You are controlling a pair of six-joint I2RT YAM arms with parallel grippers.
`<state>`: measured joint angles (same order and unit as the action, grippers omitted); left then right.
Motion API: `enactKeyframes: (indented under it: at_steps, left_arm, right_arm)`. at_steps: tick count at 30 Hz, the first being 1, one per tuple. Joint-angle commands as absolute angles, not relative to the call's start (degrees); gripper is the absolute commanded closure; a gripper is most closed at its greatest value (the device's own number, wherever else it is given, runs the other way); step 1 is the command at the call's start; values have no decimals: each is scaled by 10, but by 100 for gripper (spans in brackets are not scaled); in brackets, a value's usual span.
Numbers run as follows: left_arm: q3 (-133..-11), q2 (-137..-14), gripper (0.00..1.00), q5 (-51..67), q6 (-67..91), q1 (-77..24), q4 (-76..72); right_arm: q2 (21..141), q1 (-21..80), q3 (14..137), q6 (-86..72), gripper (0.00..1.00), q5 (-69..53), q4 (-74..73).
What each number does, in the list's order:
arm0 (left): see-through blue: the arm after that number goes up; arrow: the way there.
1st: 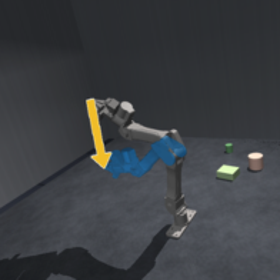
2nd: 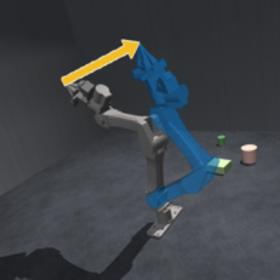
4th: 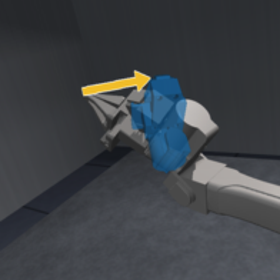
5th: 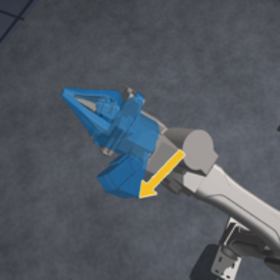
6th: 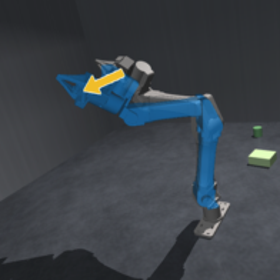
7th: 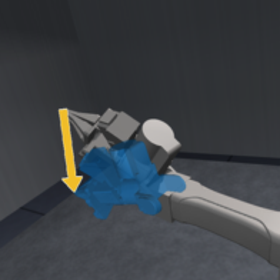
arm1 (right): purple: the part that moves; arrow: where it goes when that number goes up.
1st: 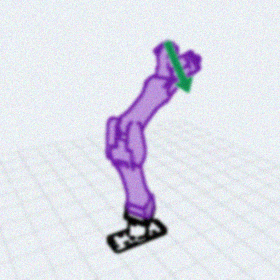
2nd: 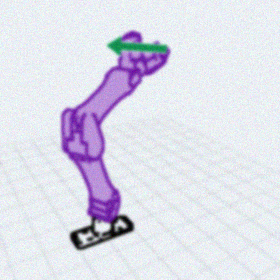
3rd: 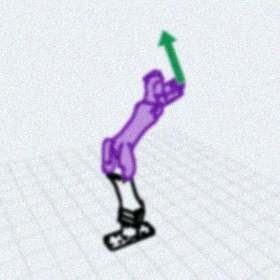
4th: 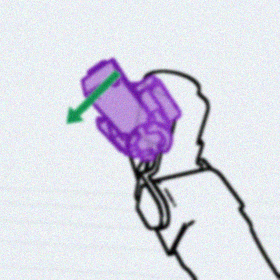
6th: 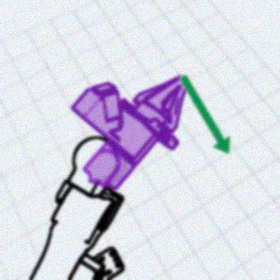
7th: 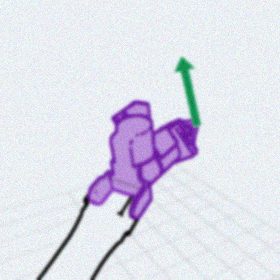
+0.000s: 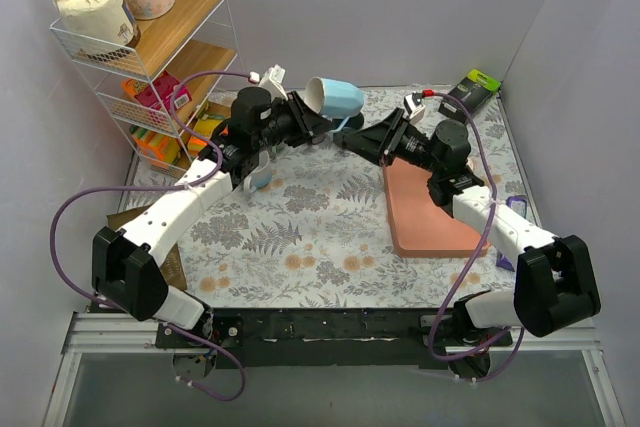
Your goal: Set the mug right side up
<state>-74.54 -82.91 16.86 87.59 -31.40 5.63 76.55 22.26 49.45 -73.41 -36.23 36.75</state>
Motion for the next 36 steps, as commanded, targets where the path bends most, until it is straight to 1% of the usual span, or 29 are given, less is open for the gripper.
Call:
enactKeyframes:
  at_steps: [1,2,4,5,7,8,11,14,18,22,26,36]
  left_arm:
    - [-803,-819,100,103,790,-311,92]
    - [-811,-823,100,93,773,-311,124]
    - [-816,-829,100,56,725,-311,155]
    - [-819,-834,100,40,713,-311,189]
    - [-828,-840,100,7,690,-310,220]
    - [-833,-845,100,4,673,-310,255]
    - [-836,-860,100,-32,659,-310,301]
    - [-813,-864,100,-48,661,-311,309]
    - [-785,-881,100,-70,657,-312,308]
    - [-773,-902,100,-83,637,-316,297]
    - [-826,-955,100,-104,620,-319,335]
    - [-855,-1009,100,-146,612,-320,385]
  right_arm:
    - [745,218,487,-720,42,-359,334]
    - [740,217,490,-708,42,-355,310]
    - [730,214,508,-661,41,-338,217]
    - [729,214,517,-644,41,-330,141]
    - [726,212,538,-586,41,-295,65]
    - [726,212,561,-568,41,-281,2]
    - [729,212,619,-488,41,-210,-130]
    - [736,212,664,-430,40,-121,-216]
    - [740,211,683,-396,40,-79,-259]
    - [740,209,675,-395,39,-76,-265]
    - [741,207,668,-399,40,-76,-270]
    - [752,197,671,-394,40,-69,-286]
